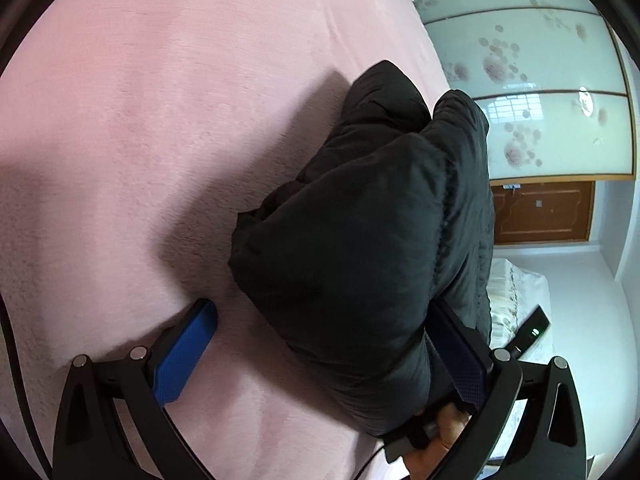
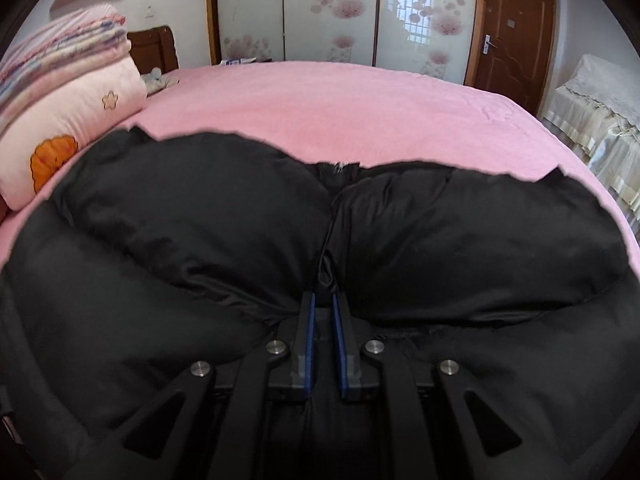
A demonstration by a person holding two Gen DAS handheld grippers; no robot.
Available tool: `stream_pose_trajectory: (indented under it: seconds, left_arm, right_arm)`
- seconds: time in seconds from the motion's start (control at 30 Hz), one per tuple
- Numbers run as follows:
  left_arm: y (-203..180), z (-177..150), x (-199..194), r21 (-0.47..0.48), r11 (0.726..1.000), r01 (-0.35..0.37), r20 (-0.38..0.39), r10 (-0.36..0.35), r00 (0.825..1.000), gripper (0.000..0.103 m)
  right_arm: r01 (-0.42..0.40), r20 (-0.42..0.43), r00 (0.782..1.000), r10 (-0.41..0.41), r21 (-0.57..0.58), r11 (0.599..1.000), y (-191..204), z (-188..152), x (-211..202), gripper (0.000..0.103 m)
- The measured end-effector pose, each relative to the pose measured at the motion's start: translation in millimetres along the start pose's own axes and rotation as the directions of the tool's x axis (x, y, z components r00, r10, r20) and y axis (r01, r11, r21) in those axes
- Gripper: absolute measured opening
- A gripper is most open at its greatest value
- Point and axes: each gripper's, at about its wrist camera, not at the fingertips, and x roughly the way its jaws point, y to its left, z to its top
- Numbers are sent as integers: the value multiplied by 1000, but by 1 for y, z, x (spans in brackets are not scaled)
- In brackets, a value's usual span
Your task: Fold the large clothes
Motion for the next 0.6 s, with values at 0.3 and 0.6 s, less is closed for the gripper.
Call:
stream_pose_trajectory:
  seconds: [0.3,0.6]
  left_arm:
    - [-11,9,6,40,995,91,-49,-89,995,102]
    - [-37,25,23,98,993,72,-66,-66,996,102]
  right_arm:
    - [-18,-24,1000,18,5,1000,-3,-4,13,9]
    - [-46,-33,998,47,17,999,-8,-5,15,9]
